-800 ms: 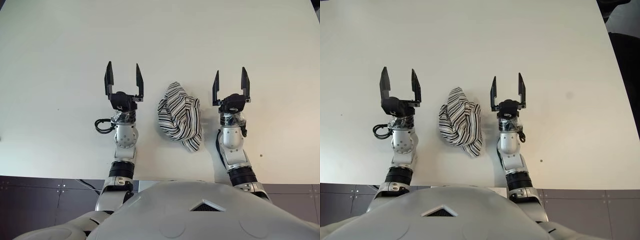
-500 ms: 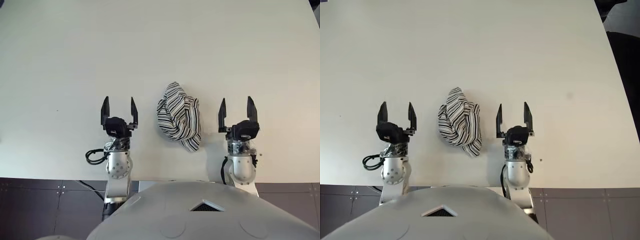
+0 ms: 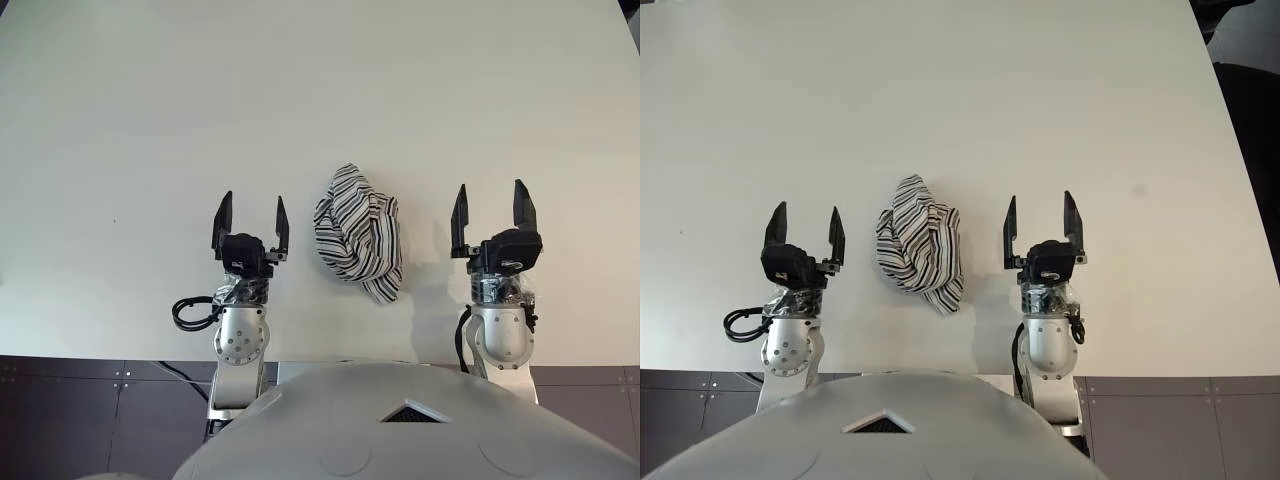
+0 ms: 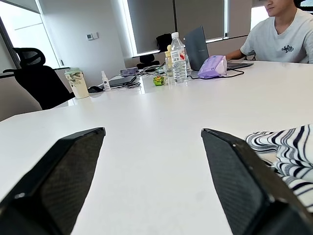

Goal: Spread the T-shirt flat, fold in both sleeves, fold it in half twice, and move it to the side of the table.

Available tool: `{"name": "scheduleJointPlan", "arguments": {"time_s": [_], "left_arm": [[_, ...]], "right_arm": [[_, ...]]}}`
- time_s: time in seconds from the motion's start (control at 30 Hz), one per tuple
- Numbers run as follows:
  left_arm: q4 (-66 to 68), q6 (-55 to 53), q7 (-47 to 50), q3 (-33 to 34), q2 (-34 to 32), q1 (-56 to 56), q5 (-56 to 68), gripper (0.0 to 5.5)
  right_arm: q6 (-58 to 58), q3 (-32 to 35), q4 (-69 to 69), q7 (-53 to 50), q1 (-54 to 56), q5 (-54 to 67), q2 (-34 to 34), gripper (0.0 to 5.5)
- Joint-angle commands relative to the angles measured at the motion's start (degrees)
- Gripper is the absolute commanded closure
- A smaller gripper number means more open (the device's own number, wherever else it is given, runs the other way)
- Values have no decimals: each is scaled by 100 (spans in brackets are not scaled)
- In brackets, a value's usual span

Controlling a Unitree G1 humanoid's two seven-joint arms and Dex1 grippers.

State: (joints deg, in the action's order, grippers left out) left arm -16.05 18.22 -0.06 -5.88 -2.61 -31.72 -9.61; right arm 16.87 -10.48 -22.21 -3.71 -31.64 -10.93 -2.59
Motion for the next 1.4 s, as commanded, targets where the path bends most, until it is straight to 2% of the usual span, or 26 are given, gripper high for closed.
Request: {"name": "scheduleJointPlan", "arguments": {"time_s": [0.03, 0.67, 0.77, 0.93, 1.07, 1.17, 1.4], "left_arm": [[229, 12, 67, 61, -6, 222, 6, 182], [519, 246, 194, 122, -123, 522, -247, 182], [447, 467, 6, 272, -490, 647, -352, 182], [-98, 898, -836, 470, -1587, 949, -288, 182], [62, 1498, -1308, 525, -2524, 960, -918, 182], [184, 1818, -1505, 485, -2964, 1022, -1218, 182], [493, 2479, -1688, -295, -3358, 1217, -2459, 182]], "right_arm": [[-52, 6, 153, 31, 123, -47, -13, 201], [190, -67, 471, 114, 318, -279, -168, 201], [608, -57, 467, 784, 464, 68, -756, 201], [781, 248, 221, 2473, 283, 287, -2642, 201], [711, 497, 95, 3453, 65, 394, -3754, 201], [611, 413, 25, 3885, 54, 281, -4115, 201], [282, -317, 182, 4297, 533, -153, -4004, 201]]}}
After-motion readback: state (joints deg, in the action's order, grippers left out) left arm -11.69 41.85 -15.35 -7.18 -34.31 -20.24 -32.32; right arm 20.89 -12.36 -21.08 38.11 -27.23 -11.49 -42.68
